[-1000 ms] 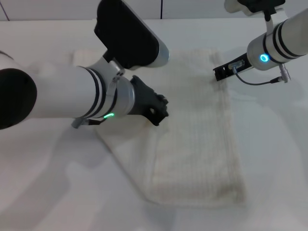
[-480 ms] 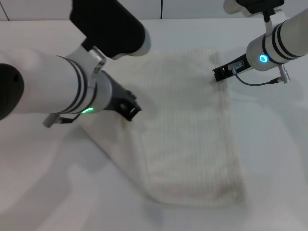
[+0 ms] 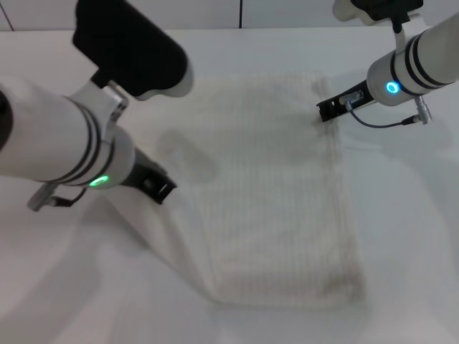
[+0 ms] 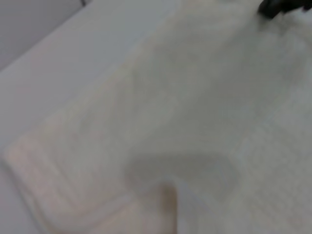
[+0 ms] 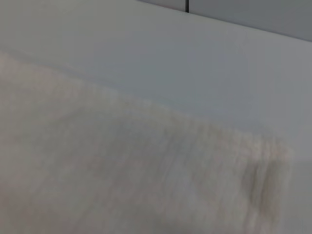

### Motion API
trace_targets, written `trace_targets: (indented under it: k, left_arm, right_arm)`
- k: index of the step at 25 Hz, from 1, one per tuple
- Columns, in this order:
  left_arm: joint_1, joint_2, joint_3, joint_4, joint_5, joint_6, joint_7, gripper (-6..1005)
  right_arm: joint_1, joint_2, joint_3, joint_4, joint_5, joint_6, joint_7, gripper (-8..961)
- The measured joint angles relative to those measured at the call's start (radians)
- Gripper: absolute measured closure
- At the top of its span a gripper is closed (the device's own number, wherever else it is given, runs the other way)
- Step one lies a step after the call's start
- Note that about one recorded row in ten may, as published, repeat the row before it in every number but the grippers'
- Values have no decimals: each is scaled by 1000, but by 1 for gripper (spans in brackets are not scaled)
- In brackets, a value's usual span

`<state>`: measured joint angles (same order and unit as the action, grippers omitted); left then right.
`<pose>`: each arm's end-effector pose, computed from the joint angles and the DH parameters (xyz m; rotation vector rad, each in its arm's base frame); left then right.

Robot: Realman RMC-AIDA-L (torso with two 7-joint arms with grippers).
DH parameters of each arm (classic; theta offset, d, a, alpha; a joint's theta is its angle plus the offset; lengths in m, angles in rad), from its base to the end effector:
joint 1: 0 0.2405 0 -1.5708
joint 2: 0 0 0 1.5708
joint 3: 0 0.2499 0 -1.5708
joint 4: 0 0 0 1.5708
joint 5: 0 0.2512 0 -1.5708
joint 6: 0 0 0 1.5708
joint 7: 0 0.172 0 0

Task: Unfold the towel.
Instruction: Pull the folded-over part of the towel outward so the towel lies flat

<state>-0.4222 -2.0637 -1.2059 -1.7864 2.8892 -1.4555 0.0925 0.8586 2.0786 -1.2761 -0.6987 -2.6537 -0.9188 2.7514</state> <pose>-0.1120 0.3410 -0.0563 -2.3675 -0.6818 0.5044 0.2228 0.4861 -0.0702 -2.2112 1.1751 -0.2323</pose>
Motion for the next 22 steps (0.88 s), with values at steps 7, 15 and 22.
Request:
trace_targets:
  k: [7, 15, 22]
  left_arm:
    - [13, 3, -38, -2, 2, -92, -28, 955]
    - [15, 4, -39, -8, 3, -193, -89, 953]
    - [13, 4, -35, -3, 4, -232, -117, 952]
  right_arm:
    - [-1, 0, -2, 1, 0, 0, 0, 942]
    - [-2, 0, -9, 1, 0, 2, 3, 940]
    - [-4, 0, -9, 1, 0, 2, 3, 938]
